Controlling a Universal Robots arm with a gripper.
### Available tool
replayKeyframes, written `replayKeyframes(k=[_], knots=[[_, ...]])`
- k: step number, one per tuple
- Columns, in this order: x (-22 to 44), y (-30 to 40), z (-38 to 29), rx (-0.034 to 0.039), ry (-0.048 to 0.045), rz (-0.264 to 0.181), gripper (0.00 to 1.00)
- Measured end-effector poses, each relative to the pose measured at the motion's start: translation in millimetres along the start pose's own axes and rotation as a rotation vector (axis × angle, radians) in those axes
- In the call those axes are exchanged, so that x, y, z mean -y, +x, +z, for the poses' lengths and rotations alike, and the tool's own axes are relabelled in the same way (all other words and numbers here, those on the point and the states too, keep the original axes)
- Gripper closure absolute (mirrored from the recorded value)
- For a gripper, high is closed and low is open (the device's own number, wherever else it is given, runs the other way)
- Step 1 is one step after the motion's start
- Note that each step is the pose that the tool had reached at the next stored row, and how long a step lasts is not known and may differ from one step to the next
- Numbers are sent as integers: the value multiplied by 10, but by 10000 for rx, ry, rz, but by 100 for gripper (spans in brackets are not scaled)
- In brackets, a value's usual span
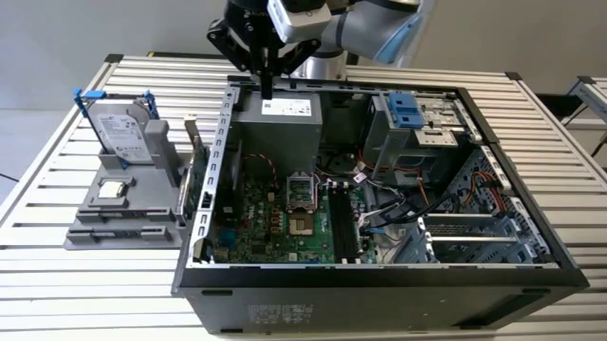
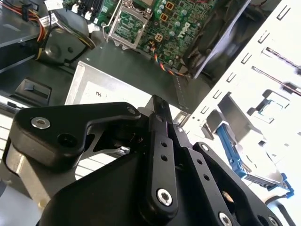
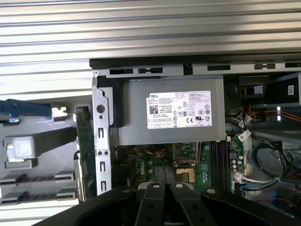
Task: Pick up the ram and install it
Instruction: 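Reach for the ram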
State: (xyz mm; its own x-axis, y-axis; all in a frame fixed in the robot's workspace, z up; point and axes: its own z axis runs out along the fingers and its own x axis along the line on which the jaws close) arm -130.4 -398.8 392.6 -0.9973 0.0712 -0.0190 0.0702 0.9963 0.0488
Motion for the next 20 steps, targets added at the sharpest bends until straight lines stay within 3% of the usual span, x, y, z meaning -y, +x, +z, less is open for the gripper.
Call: replayKeyframes(k=[20], knots=[[17,241,-5,0,-1,-1,100]])
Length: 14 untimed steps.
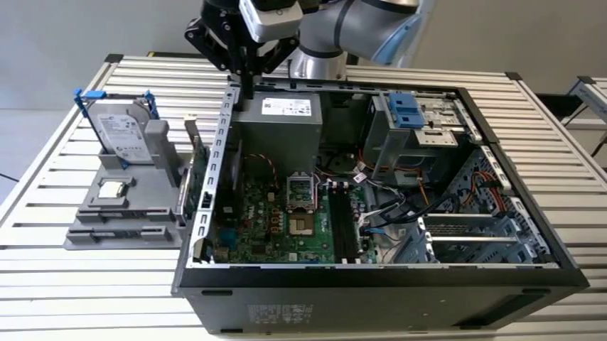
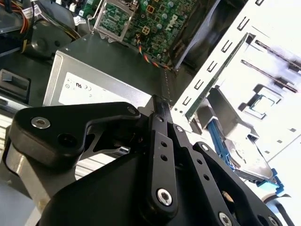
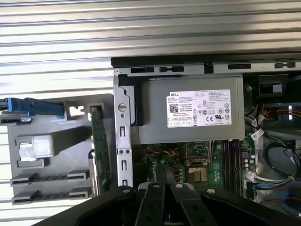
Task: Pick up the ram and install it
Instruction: 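Reach for the ram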
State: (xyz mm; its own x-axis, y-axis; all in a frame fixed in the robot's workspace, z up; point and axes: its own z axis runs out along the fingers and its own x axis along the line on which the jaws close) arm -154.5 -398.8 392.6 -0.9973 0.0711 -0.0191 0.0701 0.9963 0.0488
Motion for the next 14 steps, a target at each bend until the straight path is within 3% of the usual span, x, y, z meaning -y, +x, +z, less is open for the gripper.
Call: replayKeyframes(k=[14], knots=[[16,223,-5,-6,-1,-120,100]])
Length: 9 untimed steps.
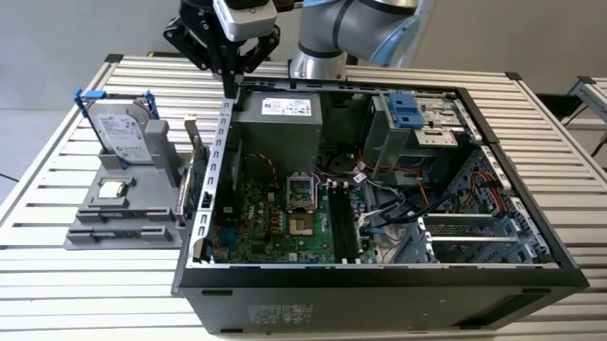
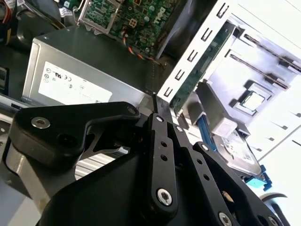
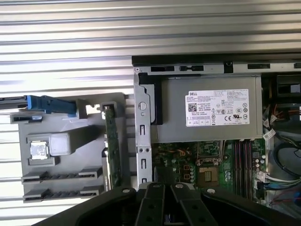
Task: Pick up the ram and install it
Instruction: 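Reach for the ram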
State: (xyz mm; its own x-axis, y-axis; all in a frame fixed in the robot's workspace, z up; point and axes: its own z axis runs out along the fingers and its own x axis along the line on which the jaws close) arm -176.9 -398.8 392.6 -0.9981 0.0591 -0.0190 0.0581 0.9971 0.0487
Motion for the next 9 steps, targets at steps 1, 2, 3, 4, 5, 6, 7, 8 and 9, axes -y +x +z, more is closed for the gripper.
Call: replayKeyframes(k=[1,2,3,4,5,6,7,8,9], knots=[[1,16,0,0,0,-12,100],[2,32,-1,-2,0,-23,100],[3,48,-1,-2,-1,-34,100],[4,64,-2,-3,-1,-45,100],[4,80,-2,-3,-1,-55,100],[5,96,-2,-3,-2,-66,100],[7,128,-3,-5,-1,-87,100],[8,143,-3,-5,-2,-98,100],[10,174,-4,-7,-2,-125,100]])
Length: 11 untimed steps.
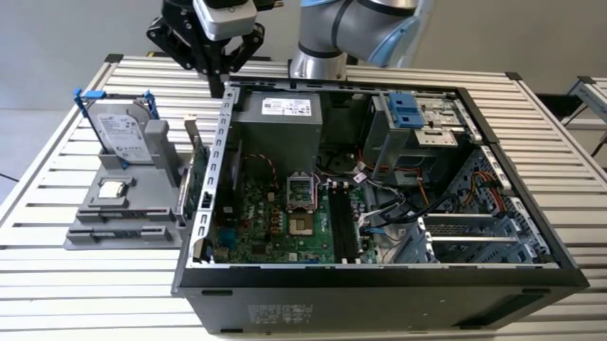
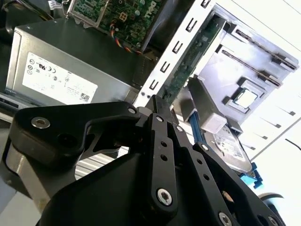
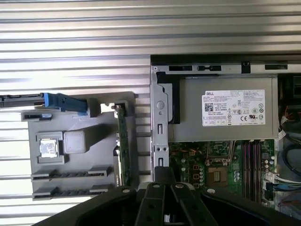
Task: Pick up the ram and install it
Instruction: 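Reach for the ram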
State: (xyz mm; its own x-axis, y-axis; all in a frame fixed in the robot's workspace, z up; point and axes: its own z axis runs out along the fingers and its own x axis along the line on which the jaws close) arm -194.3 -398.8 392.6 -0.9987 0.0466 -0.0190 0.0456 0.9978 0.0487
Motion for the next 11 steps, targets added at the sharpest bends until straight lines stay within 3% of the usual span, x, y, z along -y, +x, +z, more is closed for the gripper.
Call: replayKeyframes(k=[11], knots=[[7,151,-3,-40,-2,-210,100]])
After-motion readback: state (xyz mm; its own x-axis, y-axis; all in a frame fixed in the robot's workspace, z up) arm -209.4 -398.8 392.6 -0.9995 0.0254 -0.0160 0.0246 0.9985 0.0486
